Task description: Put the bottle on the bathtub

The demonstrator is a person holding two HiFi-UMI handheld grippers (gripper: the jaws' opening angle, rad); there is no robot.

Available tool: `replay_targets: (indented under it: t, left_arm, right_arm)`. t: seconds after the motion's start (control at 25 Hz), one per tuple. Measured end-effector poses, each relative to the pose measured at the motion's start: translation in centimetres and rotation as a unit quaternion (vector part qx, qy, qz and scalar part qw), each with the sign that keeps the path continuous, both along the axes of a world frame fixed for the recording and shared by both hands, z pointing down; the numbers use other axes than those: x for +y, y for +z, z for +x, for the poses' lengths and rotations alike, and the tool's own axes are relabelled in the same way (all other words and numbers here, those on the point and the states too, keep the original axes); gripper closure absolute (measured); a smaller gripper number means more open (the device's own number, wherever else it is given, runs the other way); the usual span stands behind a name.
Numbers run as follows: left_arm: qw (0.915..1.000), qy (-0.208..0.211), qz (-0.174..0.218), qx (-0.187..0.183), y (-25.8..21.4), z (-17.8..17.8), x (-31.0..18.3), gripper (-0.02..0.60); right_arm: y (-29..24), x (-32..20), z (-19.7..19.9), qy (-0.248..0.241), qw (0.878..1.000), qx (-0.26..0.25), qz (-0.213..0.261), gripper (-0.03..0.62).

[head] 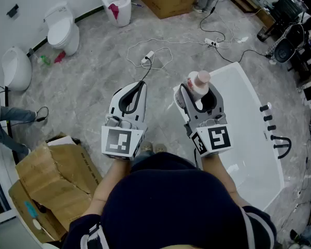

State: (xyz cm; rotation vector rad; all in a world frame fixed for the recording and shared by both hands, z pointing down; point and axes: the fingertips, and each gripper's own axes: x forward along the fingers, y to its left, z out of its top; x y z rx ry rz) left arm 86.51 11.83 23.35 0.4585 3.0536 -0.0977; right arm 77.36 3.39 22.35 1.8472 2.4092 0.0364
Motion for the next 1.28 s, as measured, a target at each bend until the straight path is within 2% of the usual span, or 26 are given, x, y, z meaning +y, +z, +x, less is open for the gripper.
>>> replay_targets:
  t: [0.2,0.36,0.44,0.6,0.72,0.92,1.28]
  left_arm:
    - [0.9999,0.006,-0.003,-0.009,-0.7,1.3,0.5,0.557]
    - [1.0,0.005,-0.006,-0.001,-0.4,2.2,2.1,0.557]
    - [0.9998,0.014,-0.008,-0.009,0.0,2.3,2.7,0.557]
    - [0.9998,0.019,0.005,0.008,1.6,2.1,4.2,0.557]
    - [0.9996,0.029,0.002,0.001,1.9,1.0,5.3,0.557]
    - [0.9994,0.034,-0.006,0.0,1.7,-3.2,8.6,0.557]
    - [0.9991,0.04,-0.013,-0.004,1.4,-15.2,16.3,0.557]
  right_arm:
    - [-0.1,0.9,1.3,0.007,1.0,0.003,-0.003,0.358]
    - [0.1,2.3,2.2,0.008,1.0,0.012,-0.011,0.358]
    - [0.6,3.0,2.3,0.011,1.0,0.021,-0.014,0.358]
    - [2.3,3.9,2.4,0.018,0.999,0.037,-0.005,0.358]
    - [3.0,4.7,1.7,0.022,0.999,0.042,0.0,0.358]
    - [2.4,8.0,-2.6,0.032,0.999,0.03,-0.017,0.357]
    - [1.7,17.0,-14.3,0.031,0.999,0.012,-0.026,0.358]
